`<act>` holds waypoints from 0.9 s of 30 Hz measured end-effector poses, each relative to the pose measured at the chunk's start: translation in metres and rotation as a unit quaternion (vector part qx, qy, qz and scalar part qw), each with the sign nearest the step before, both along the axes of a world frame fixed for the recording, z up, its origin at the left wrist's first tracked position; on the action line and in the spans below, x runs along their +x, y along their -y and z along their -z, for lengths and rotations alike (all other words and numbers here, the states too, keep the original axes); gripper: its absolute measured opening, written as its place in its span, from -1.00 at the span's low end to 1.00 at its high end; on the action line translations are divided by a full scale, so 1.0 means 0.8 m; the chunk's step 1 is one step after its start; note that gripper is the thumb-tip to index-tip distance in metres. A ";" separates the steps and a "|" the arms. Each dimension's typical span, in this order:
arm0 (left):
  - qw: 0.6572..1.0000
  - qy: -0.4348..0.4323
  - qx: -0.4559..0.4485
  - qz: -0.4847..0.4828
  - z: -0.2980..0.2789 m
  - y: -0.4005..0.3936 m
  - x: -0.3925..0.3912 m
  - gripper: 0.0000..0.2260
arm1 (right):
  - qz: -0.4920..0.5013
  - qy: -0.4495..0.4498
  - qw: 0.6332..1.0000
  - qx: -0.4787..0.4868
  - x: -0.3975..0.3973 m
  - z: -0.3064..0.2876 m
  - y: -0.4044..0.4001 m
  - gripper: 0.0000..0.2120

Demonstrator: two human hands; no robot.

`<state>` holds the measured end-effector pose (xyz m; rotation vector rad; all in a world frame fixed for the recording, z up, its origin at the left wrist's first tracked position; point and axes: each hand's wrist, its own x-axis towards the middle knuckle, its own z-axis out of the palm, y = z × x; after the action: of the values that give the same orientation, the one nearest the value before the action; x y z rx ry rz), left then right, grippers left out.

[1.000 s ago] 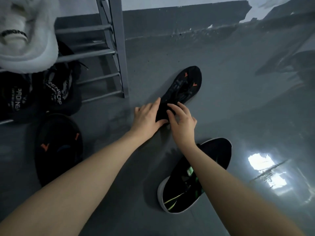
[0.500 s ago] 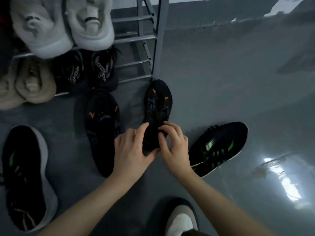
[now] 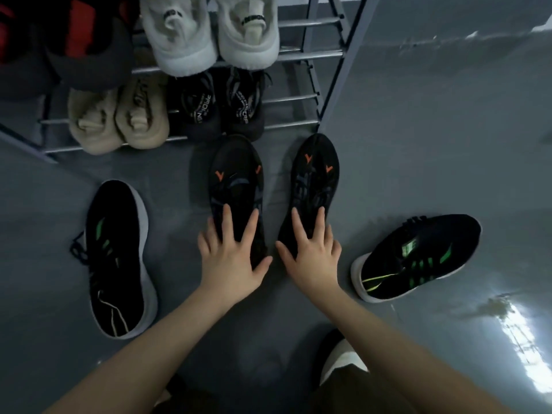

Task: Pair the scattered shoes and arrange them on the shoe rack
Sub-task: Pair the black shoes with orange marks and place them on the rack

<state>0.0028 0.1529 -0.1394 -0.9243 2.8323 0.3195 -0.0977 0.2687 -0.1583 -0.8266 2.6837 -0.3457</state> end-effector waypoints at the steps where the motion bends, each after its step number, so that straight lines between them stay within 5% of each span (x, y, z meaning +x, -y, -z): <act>1: 1.000 0.003 -0.002 -0.001 0.005 0.000 -0.001 -0.19 | 0.000 -0.009 1.000 0.010 -0.001 0.004 0.000 -0.31; 7: 0.998 -0.019 0.021 -0.056 0.012 -0.009 0.000 -0.14 | 0.031 0.024 0.999 0.013 -0.004 0.001 0.002 -0.22; 19: 0.992 -0.096 0.074 -0.033 0.008 -0.012 0.010 -0.47 | 0.020 0.053 0.998 -0.041 -0.013 -0.009 0.005 -0.41; 27: 0.979 -0.178 0.083 -0.054 -0.055 -0.006 0.030 -0.60 | 0.005 0.037 0.995 -0.094 0.014 -0.075 0.001 -0.46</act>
<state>0.0265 0.1580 -0.0954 -1.0814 3.0091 0.7958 -0.0861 0.2678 -0.0980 -0.8342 2.6165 -0.6276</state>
